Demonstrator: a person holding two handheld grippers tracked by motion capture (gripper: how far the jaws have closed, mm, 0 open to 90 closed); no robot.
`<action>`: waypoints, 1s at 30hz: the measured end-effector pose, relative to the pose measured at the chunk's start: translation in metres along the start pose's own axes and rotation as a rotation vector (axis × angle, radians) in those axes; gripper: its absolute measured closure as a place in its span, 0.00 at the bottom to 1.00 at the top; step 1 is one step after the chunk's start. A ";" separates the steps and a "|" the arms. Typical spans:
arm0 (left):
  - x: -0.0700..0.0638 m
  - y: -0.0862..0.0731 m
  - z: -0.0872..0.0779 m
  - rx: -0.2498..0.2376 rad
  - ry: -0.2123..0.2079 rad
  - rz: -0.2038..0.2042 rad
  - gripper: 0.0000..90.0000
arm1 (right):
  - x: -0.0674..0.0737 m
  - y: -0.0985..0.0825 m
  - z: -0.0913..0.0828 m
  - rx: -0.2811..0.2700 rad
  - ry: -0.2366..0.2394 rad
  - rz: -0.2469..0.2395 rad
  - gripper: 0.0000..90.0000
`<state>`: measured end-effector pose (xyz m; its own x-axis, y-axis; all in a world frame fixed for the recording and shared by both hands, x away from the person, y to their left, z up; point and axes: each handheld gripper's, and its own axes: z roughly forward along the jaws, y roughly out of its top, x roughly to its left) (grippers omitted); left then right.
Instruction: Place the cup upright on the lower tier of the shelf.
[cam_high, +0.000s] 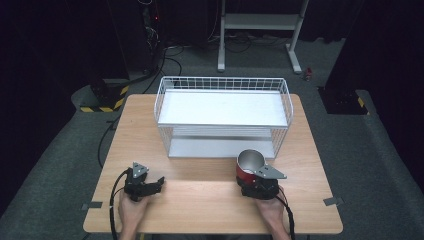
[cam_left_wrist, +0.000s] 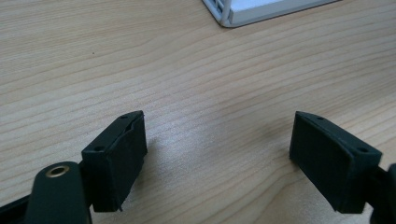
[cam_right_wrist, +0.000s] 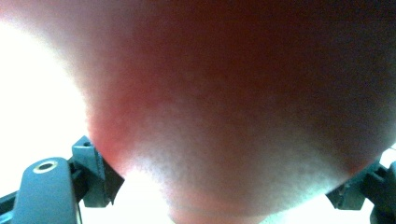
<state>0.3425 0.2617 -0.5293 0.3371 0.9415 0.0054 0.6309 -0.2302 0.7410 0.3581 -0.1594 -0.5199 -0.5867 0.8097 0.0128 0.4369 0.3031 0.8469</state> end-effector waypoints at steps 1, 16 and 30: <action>0.000 0.000 0.000 0.000 0.000 0.000 0.21 | 0.000 0.000 0.000 0.000 0.000 0.000 0.18; 0.000 0.000 0.000 0.000 0.000 0.000 0.21 | 0.001 0.000 -0.001 0.001 -0.007 -0.002 0.19; 0.000 0.000 0.000 0.000 0.000 0.000 0.21 | -0.004 0.005 -0.006 -0.031 -0.029 0.004 0.19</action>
<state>0.3425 0.2617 -0.5292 0.3370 0.9415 0.0056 0.6309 -0.2302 0.7409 0.3586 -0.1637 -0.5122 -0.5642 0.8256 0.0014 0.4182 0.2843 0.8627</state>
